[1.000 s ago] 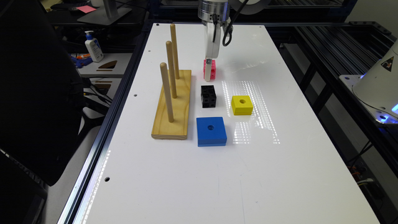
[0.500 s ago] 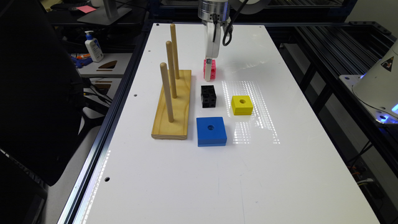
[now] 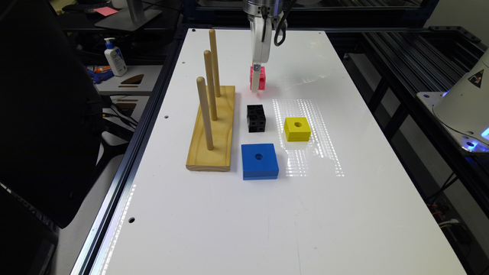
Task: Pick up pink block.
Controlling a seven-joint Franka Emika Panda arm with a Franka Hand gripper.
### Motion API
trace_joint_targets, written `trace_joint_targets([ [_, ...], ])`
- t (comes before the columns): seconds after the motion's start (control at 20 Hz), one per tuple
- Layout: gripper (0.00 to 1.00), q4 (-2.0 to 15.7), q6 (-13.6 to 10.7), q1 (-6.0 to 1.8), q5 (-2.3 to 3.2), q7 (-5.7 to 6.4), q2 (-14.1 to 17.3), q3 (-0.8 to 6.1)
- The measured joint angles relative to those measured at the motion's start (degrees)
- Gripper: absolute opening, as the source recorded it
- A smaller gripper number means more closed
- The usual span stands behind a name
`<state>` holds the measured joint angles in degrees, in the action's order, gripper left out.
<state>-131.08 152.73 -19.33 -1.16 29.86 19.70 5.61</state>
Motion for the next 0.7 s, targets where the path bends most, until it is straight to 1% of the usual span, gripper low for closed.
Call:
trace_joint_targets([
  [0.2, 0.0, -0.08, -5.25, 0.0, 0.0, 0.03, -5.07, 0.02],
  [0.25, 0.0, -0.15, -6.12, 0.0, 0.0, 0.04, -5.89, 0.02],
  [0.35, 0.0, -0.36, -6.89, 0.0, 0.0, 0.05, -6.69, 0.02],
  [0.5, 0.0, -0.44, -6.9, 0.0, 0.0, 0.05, -6.87, 0.02],
  [0.6, 0.0, -0.43, -7.18, 0.0, 0.0, 0.05, -7.53, 0.03],
  [0.7, 0.0, -0.4, -8.53, 0.0, 0.0, 0.07, -9.09, 0.03],
])
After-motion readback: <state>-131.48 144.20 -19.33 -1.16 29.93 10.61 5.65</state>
